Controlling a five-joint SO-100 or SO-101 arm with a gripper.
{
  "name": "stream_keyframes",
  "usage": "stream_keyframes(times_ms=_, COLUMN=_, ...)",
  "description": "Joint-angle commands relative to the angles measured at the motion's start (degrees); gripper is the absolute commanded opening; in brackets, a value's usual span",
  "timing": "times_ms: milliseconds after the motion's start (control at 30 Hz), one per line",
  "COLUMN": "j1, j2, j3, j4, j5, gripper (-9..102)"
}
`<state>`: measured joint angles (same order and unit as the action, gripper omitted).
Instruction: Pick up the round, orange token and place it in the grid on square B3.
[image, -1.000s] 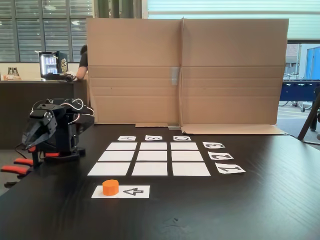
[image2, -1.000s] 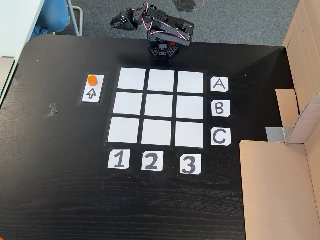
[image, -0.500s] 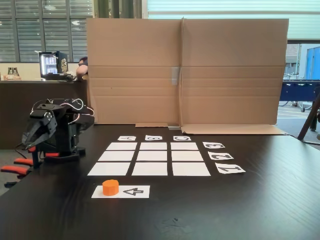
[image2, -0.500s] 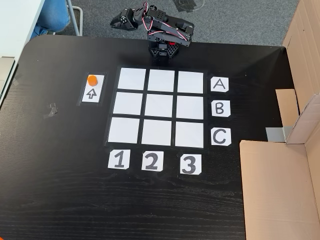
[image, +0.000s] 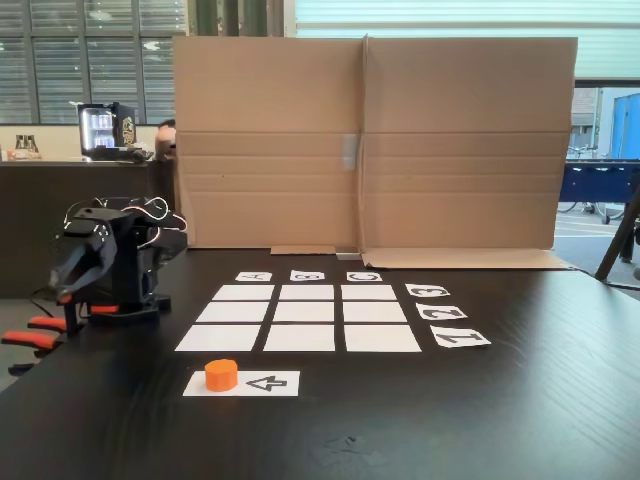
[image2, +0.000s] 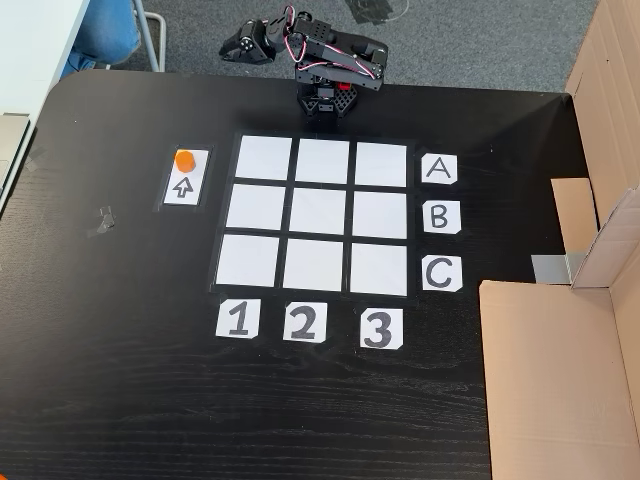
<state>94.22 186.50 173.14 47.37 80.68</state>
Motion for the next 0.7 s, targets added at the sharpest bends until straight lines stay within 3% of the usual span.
stream_keyframes(times_ms=0, j1=-0.53, j2=-4.57, j3=-4.83, j4=0.18, j5=-0.44, gripper=-1)
stream_keyframes(times_ms=233, j1=-3.34, j2=-17.05, j3=-16.79, j4=2.11, j5=-0.44, gripper=-1)
stream_keyframes(times_ms=467, j1=-6.24, j2=-33.84, j3=-31.90, j4=9.84, j5=-0.44, gripper=0)
stream_keyframes(times_ms=667, j1=-8.96, j2=-48.34, j3=-47.29, j4=18.54, j5=-0.44, gripper=16)
